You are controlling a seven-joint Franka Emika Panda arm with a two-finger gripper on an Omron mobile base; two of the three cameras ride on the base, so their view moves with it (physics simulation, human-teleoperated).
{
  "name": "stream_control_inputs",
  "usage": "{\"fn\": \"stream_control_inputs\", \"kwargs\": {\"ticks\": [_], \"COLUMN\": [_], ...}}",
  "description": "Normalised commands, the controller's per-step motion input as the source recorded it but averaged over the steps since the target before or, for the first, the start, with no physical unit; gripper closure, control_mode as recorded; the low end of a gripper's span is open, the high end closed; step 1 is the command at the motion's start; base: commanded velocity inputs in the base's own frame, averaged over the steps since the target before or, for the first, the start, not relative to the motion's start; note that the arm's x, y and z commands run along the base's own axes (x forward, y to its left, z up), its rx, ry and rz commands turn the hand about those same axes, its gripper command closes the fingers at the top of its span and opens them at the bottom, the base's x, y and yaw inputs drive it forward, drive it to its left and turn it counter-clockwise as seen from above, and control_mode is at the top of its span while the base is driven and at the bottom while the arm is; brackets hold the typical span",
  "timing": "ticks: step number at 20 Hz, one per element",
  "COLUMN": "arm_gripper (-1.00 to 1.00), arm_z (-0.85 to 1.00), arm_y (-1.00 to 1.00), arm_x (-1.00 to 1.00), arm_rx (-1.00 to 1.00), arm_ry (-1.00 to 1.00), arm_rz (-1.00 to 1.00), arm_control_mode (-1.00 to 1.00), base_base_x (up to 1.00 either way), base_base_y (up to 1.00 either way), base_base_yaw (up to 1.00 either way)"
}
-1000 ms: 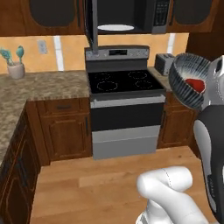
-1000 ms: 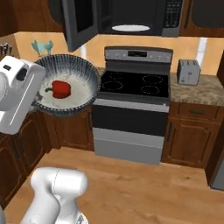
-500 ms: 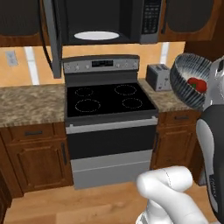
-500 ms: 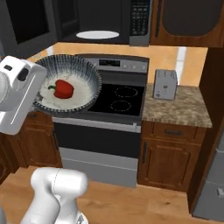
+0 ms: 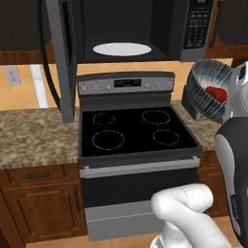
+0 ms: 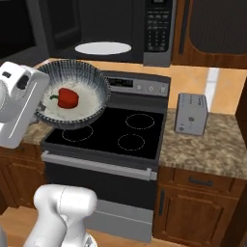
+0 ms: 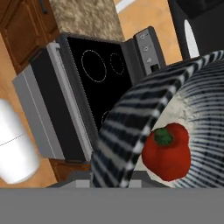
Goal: Pick the bell pepper from the sink and place it in the bowl. Then pick the bowl and place it in the microwave. Then close the microwave door and press the start button.
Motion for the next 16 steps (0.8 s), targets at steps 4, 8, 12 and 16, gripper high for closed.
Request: {"fn": "stream_control_inputs", "kwargs": {"ticks": [4,8,12,16], "arm_gripper": [1.00,1.00,1.00,1.00], "arm_z": [0.00,0.00,0.00,0.00], "arm_y": [0.00,0.00,0.00,0.00], "arm_x": [0.00,0.00,0.00,0.00], "arm_rx": [0.00,0.00,0.00,0.00], "arm_ry": [0.00,0.00,0.00,0.00], "arm_rz": [0.00,0.00,0.00,0.00], "arm_control_mode": [1.00,1.00,1.00,1.00], "base_base_x": [0.53,0.16,0.50,0.37], "base_base_y": [0.19,0.24,0.33,0.14], "base_base_yaw": [0.13,0.04,0.00,0.00]}}
